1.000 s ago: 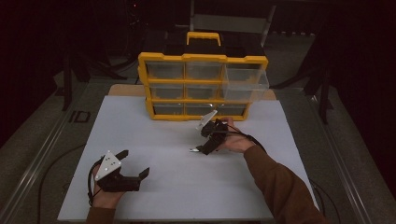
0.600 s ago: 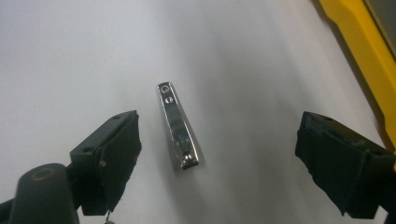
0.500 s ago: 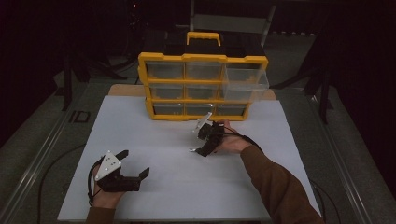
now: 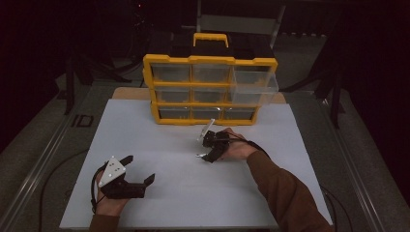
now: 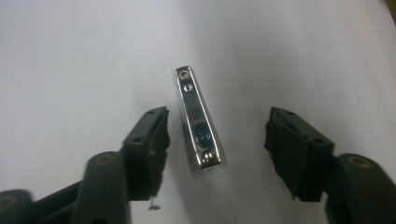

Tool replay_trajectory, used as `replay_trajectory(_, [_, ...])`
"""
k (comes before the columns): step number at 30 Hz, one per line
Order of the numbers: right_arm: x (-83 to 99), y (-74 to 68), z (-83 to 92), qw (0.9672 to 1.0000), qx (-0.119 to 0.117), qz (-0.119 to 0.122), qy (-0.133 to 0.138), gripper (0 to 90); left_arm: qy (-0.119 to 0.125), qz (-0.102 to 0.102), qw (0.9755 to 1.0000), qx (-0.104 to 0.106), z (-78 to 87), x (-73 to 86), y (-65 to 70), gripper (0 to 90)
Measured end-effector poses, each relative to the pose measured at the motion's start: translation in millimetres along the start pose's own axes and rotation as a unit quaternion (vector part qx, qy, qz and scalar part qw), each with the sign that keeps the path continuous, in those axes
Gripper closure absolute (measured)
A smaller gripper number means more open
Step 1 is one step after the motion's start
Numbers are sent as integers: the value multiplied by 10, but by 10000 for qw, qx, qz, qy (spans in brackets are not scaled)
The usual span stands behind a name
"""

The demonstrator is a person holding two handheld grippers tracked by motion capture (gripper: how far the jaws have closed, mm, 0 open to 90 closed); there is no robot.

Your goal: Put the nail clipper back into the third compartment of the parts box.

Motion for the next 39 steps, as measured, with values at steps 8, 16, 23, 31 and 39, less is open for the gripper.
replay_trajectory(8, [23, 26, -53, 9993, -299, -92, -219, 574, -1, -1, 10000, -1, 1, 0, 0, 1])
replay_trajectory(16, [-9, -23, -46, 9990, -237, 145, -345, 681, -17, -17, 10000, -7, -1, 0, 3, 1])
replay_trajectory(23, [-12, -8, -50, 9991, -254, -11, -332, 782, -18, -26, 10000, -2, 0, 0, 6, 1])
replay_trajectory(31, [-17, -12, -48, 9992, -204, -74, -335, 795, -21, -24, 10000, -13, 1, 2, 4, 1])
replay_trajectory(39, [21, 55, 16, 9993, -145, -243, -261, 797, -22, -25, 10000, -10, -1, 3, 2, 2])
Point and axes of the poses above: each handheld gripper's, and its own axes: z roughly backward along the jaws, x roughly out of its underside, y roughly to its right, the point moved 3 cm from there along -z, roughly forward along the jaws, and after that the axes turned 5 degrees about y, right-handed, at the moved point
